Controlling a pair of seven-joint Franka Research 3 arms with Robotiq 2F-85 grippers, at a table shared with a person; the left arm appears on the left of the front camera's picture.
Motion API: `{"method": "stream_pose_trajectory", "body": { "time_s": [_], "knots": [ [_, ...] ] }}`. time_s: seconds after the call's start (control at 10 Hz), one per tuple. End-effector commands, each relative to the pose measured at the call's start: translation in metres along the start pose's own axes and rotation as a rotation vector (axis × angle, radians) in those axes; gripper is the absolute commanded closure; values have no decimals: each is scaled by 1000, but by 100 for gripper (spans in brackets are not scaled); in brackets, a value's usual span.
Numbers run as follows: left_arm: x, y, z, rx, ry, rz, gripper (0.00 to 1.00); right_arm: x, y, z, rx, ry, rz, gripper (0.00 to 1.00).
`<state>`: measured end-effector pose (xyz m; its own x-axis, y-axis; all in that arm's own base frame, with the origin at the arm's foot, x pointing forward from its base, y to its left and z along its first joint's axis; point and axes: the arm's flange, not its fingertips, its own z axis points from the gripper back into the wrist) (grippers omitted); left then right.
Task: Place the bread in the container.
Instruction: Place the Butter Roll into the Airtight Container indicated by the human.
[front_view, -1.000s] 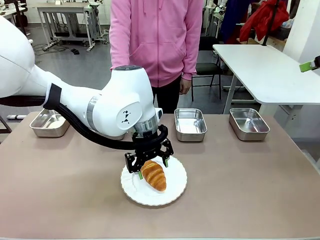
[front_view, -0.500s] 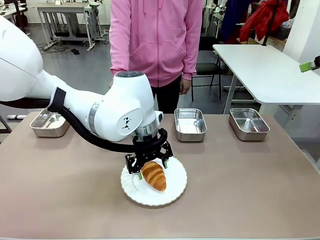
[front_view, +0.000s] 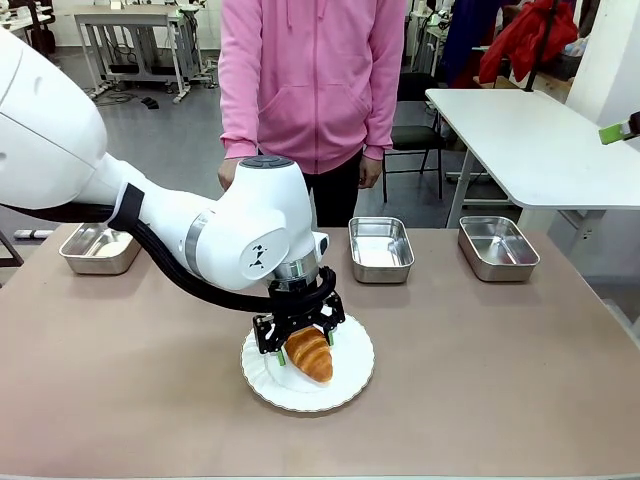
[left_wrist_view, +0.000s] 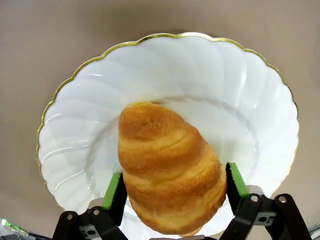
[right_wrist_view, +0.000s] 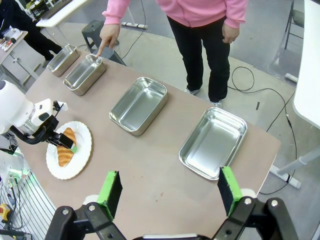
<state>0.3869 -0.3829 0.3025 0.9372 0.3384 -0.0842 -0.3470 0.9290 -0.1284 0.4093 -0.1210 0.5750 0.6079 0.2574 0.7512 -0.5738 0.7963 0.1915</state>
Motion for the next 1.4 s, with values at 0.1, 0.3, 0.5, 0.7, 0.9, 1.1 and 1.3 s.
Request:
{"method": "stream_pose_trajectory", "body": {
  "time_s": [0.1,0.3,0.5,0.7,0.9,1.1,1.3],
  "knots": [
    [2,-9,3,20,-48,18,40,1,-1,0,18,-26,5,0],
    [1,-3,4,-1,-8,-4,25,1,-1,0,18,-26,5,0],
    [1,-3,4,-1,-8,-4,25,1,-1,0,18,-26,5,0],
    [1,-3,4,-1,-8,-4,25,1,-1,0,18,-26,5,0],
    [2,-4,5,-3,-12,-6,44,1,-1,0,18,-26,5,0],
    [2,-4,5,-3,-12,-6,34,1,-1,0,18,-26,5,0],
    [2,-4,5,-3,-12,-6,34,1,-1,0,18,-26,5,0]
  ]
}}
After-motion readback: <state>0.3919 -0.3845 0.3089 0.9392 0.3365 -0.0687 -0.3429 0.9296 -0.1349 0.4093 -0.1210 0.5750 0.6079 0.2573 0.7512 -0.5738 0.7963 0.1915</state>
